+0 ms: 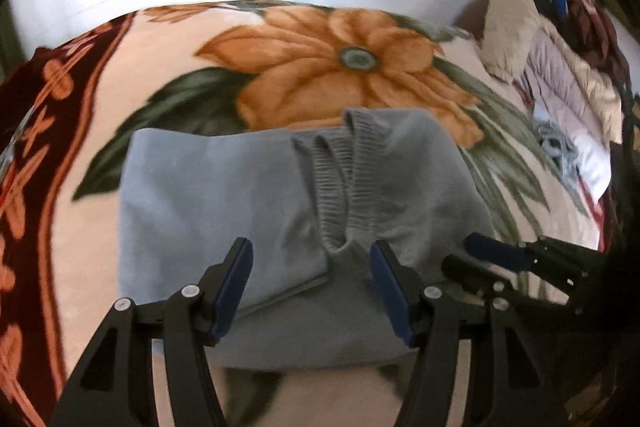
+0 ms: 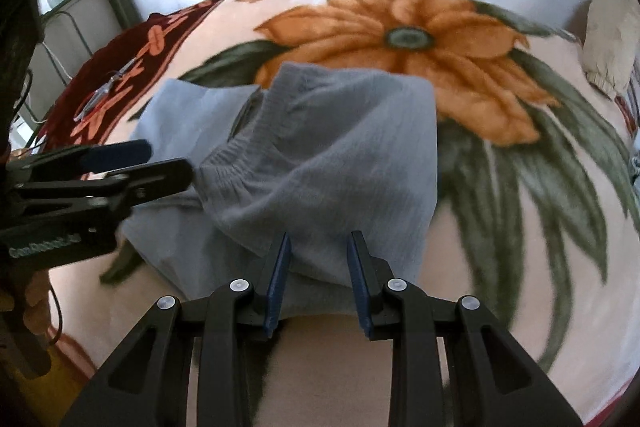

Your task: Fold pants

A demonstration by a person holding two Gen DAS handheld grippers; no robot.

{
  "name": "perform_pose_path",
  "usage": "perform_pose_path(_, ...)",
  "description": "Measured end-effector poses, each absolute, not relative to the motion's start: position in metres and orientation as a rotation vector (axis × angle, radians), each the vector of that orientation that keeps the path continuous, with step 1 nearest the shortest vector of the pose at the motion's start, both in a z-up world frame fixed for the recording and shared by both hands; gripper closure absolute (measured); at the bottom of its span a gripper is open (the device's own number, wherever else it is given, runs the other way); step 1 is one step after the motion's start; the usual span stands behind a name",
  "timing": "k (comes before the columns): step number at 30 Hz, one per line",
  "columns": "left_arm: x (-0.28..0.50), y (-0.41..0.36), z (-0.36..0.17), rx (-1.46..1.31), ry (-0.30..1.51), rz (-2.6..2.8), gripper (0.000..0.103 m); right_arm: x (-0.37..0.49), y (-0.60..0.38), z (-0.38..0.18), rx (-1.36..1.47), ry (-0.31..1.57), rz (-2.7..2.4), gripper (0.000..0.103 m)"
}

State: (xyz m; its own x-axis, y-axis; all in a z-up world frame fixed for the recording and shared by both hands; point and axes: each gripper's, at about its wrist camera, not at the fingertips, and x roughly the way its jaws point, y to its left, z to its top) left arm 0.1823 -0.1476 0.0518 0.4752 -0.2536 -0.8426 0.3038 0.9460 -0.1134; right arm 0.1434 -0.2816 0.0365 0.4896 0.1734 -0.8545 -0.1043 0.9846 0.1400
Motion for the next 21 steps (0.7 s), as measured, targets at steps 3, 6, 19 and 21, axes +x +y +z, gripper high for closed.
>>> perform_pose_path(3,0.189,-0.159,0.034,0.091,1.054,-0.314,0.039,0.142,-0.286,0.029,0.101,1.058,0.173,0.073)
perform_pose_path(6,0.191,-0.16,0.018,0.092,1.082,-0.28,0.037,0.141,-0.29,0.027,0.124,1.065,0.18,0.073)
perform_pose_path(19,0.172,-0.121,0.038,0.034,1.046,-0.24,0.035,0.138,-0.32,0.043,0.253,1.024,0.096,0.066)
perform_pose_path(21,0.168,-0.109,0.042,0.031,1.041,-0.216,0.035,0.136,-0.322,0.047,0.286,1.005,0.099,0.062)
